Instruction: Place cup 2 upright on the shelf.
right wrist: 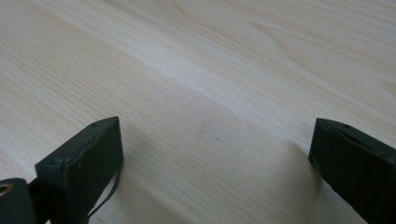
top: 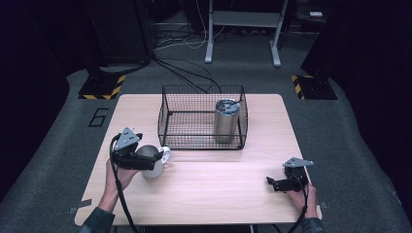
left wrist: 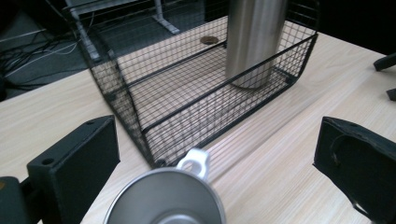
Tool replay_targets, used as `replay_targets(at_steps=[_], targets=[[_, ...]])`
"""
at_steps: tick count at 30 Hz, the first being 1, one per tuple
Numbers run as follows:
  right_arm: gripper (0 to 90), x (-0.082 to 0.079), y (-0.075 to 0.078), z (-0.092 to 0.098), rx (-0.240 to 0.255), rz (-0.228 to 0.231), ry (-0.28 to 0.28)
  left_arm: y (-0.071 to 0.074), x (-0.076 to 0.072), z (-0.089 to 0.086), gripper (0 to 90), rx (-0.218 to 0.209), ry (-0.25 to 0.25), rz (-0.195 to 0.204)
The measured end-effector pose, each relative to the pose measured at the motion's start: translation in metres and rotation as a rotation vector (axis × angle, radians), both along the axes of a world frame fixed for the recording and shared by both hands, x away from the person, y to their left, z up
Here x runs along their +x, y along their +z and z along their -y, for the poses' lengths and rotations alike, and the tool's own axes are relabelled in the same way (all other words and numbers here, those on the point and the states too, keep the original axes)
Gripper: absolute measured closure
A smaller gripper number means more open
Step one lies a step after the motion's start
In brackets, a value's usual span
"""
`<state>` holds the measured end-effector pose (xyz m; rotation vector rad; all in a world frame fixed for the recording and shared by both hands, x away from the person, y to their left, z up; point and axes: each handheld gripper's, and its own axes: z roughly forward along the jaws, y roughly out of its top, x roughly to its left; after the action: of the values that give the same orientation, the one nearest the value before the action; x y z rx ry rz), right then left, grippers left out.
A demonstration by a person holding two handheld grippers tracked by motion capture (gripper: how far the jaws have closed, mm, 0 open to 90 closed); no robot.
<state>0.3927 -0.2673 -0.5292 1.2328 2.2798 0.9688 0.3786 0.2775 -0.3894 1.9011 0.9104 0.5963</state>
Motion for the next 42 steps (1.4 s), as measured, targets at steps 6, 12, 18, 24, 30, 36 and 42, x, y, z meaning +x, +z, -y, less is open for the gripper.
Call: replay_targets(at_steps=[6, 12, 18, 24, 30, 36, 42], targets=[[2.4, 0.000, 0.000, 0.000, 0.000, 0.000, 0.000, -0.014, -0.004, -0.022, 0.0, -0.006, 0.047, -0.018], [2.4, 0.000, 0.000, 0.000, 0.000, 0.000, 0.000, -0.032, 0.001, -0.033, 0.0, -0.020, 0.041, -0.063], [2.4, 0.000, 0.000, 0.000, 0.000, 0.000, 0.000, -0.051, 0.009, -0.038, 0.0, -0.045, 0.016, -0.100], [2.4, 0.000, 0.000, 0.000, 0.000, 0.000, 0.000, -0.059, 0.014, -0.036, 0.0, -0.027, 0.008, -0.113], [2.4, 0.000, 0.000, 0.000, 0.000, 0.000, 0.000, -0.066, 0.019, -0.034, 0.0, -0.016, -0.005, -0.124], [2.5, 0.000, 0.000, 0.000, 0.000, 0.000, 0.000, -0.070, 0.022, -0.031, 0.0, -0.002, -0.015, -0.135], [2.4, 0.000, 0.000, 0.000, 0.000, 0.000, 0.000, -0.075, 0.023, -0.026, 0.3, 0.006, -0.003, -0.134]])
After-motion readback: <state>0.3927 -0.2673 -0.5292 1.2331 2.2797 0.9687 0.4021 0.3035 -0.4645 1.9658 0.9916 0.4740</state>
